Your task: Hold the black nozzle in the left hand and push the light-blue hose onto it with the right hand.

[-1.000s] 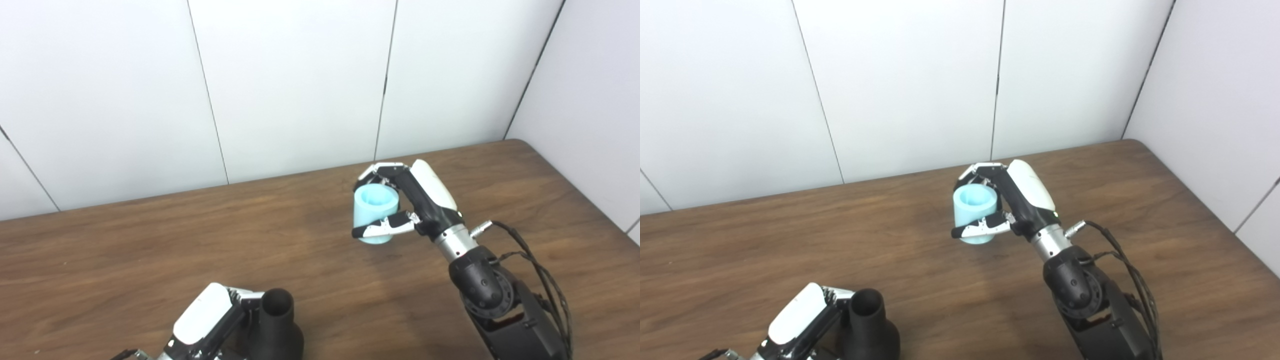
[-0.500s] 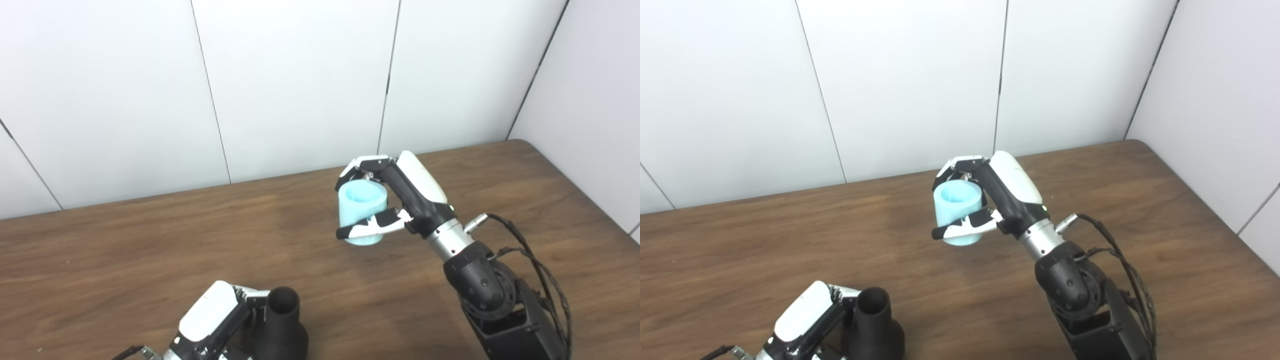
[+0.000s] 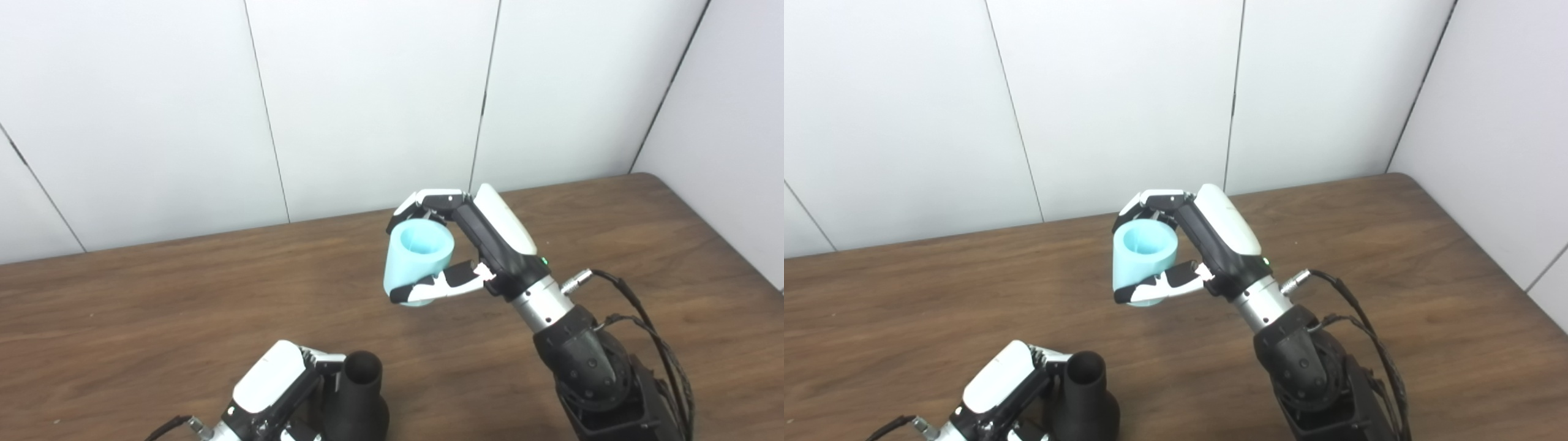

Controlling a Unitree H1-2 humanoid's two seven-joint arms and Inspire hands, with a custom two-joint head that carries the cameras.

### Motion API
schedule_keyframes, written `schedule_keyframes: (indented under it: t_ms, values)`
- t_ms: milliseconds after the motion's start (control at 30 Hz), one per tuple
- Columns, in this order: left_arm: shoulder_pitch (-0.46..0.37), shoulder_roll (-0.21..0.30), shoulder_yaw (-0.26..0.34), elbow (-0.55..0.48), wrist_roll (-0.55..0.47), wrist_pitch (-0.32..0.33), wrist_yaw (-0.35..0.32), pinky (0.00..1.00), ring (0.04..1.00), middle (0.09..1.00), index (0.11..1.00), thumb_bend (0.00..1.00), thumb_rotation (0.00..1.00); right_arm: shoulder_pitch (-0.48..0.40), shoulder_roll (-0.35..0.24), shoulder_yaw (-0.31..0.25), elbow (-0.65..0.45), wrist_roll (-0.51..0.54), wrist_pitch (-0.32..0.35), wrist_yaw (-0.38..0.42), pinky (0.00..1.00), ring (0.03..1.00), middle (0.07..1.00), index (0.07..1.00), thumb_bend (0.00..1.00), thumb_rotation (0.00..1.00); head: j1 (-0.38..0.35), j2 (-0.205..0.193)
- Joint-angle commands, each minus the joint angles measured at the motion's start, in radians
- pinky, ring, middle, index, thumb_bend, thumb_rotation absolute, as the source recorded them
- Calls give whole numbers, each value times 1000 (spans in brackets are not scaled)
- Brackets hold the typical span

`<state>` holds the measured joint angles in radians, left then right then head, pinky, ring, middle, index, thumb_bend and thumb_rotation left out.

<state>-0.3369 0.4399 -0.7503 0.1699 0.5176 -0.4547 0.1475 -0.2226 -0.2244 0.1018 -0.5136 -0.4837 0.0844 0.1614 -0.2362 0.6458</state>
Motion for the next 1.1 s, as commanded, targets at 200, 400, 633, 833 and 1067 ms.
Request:
schedule_keyframes:
  t_ms: [200,400,633,833,1067]
  values:
    - [111,-48,-59,89,3,-15,-26,307,397,485,487,521,0,-18,55,20,-61,7,-74,-27,220,314,460,518,522,0,13,2]
    - [111,-51,-52,94,4,-15,-42,276,362,469,502,520,0,2,79,38,-86,21,-94,-16,196,276,465,512,523,0,15,2]
    - [106,-55,-57,113,-2,-15,-45,240,324,449,518,518,0,16,90,53,-141,-3,-71,6,164,248,461,516,522,0,19,2]
    - [105,-55,-59,114,-3,-15,-35,229,311,443,520,517,0,42,98,65,-172,-3,-62,28,104,177,449,527,520,0,22,7]
    - [107,-55,-57,112,2,-15,-33,232,317,447,519,518,0,72,95,77,-164,-10,-94,40,126,207,453,522,521,0,22,8]
